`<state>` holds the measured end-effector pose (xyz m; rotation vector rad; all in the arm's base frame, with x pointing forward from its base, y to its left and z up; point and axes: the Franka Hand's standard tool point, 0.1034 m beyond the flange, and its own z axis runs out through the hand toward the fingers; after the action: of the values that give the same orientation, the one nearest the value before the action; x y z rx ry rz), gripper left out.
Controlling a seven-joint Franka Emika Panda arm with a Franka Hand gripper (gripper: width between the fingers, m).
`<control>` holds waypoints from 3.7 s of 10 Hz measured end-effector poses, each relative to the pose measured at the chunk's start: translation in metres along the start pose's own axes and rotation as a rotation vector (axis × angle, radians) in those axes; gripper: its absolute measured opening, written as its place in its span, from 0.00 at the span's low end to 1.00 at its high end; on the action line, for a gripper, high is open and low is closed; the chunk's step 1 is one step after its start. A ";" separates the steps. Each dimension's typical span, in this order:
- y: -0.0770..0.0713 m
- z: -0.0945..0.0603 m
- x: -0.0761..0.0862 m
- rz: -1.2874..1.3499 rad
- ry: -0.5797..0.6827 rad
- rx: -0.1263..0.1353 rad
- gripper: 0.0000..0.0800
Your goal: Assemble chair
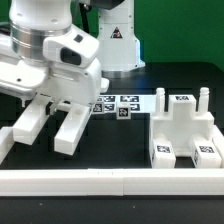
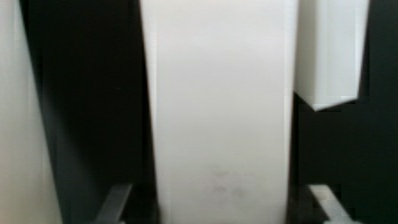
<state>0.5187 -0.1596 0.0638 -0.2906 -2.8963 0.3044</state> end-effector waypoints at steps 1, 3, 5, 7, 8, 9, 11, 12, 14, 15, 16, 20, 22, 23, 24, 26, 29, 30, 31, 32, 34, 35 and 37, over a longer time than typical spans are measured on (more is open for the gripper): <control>-0.003 0.003 0.003 -0.052 0.007 0.000 0.35; -0.004 0.005 0.003 -0.034 0.011 0.000 0.35; 0.000 0.016 0.000 -0.041 0.055 0.009 0.35; 0.009 0.025 -0.023 -0.051 0.092 0.021 0.36; 0.016 0.030 -0.027 -0.040 0.098 0.020 0.36; 0.017 0.029 -0.027 -0.036 0.099 0.020 0.36; 0.015 0.030 -0.026 -0.033 0.100 0.020 0.42; 0.015 0.030 -0.026 -0.012 0.100 0.021 0.59; 0.003 0.018 -0.029 0.029 0.073 0.019 0.80; -0.003 0.005 -0.030 0.218 0.027 0.018 0.80; -0.007 -0.006 -0.027 0.390 -0.027 0.015 0.81; -0.007 -0.004 -0.022 0.606 -0.020 0.011 0.81; -0.008 -0.010 -0.026 0.871 -0.025 0.006 0.81; -0.010 -0.014 -0.028 1.007 -0.023 0.008 0.81; -0.011 -0.011 -0.025 1.148 0.005 0.022 0.81; -0.010 -0.009 -0.025 1.252 0.015 0.032 0.81; -0.007 -0.008 -0.024 1.549 0.024 0.039 0.81; -0.005 -0.011 -0.023 1.776 0.064 0.061 0.81; -0.003 -0.011 -0.025 1.964 0.100 0.087 0.81; -0.002 -0.010 -0.025 2.047 0.129 0.119 0.81; 0.003 -0.010 -0.027 2.148 0.132 0.111 0.81; 0.004 -0.010 -0.027 2.186 0.133 0.115 0.81; 0.007 -0.014 -0.028 2.469 0.200 0.205 0.81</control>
Offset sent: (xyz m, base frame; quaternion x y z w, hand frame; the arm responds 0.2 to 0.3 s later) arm 0.0000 0.0000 0.0000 0.0000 0.0000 0.0000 1.0000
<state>0.5496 -0.1566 0.0699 -2.9671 -0.6456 0.6308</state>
